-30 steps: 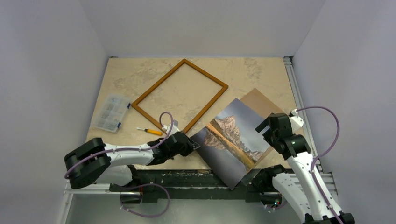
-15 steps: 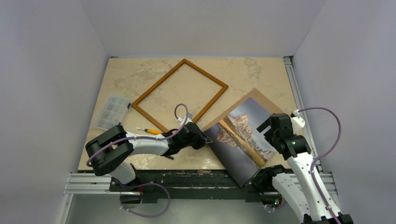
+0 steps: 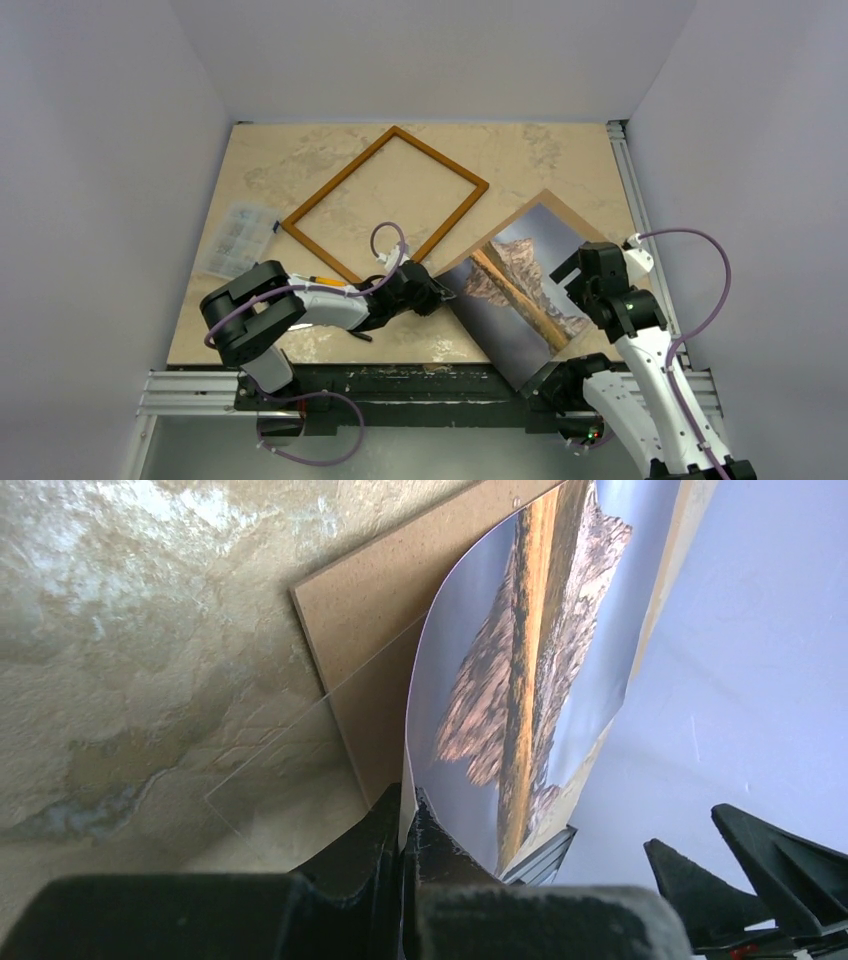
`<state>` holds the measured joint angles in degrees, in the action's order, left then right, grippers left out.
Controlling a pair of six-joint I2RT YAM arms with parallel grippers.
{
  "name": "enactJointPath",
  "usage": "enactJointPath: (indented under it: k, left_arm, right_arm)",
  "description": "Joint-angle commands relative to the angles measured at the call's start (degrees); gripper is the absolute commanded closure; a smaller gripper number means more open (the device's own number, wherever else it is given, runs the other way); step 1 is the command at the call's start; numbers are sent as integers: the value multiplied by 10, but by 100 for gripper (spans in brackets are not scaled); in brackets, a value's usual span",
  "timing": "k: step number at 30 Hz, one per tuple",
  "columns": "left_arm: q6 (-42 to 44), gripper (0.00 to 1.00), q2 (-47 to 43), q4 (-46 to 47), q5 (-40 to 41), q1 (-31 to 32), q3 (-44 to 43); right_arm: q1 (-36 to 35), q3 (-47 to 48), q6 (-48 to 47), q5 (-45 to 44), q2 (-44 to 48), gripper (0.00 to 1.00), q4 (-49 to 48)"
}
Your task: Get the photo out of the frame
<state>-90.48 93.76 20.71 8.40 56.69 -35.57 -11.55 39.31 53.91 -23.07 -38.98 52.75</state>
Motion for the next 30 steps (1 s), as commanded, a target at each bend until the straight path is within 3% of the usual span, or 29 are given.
enactJointPath:
  k: [1, 6, 11, 15, 23, 30]
  left_arm:
    - [-20, 100, 3, 30, 27, -1, -8]
    - [-22, 100, 16, 44, 9, 1, -13]
    - [-18, 59, -13, 28, -19, 4, 17]
    - [15, 42, -78, -21, -33, 11, 55]
    - [41, 36, -200, -131, -32, 40, 116]
    - [7, 31, -148, -71, -38, 42, 103]
  right_arm:
    - [2, 12, -7, -8, -7, 9, -23]
    - [3, 10, -13, 0, -15, 10, -35]
    - [2, 19, -24, 9, -20, 11, -34]
    - [2, 20, -27, 10, -19, 11, -31]
    - [2, -5, -36, 41, -18, 14, -53]
    - [2, -13, -28, 47, 1, 15, -51]
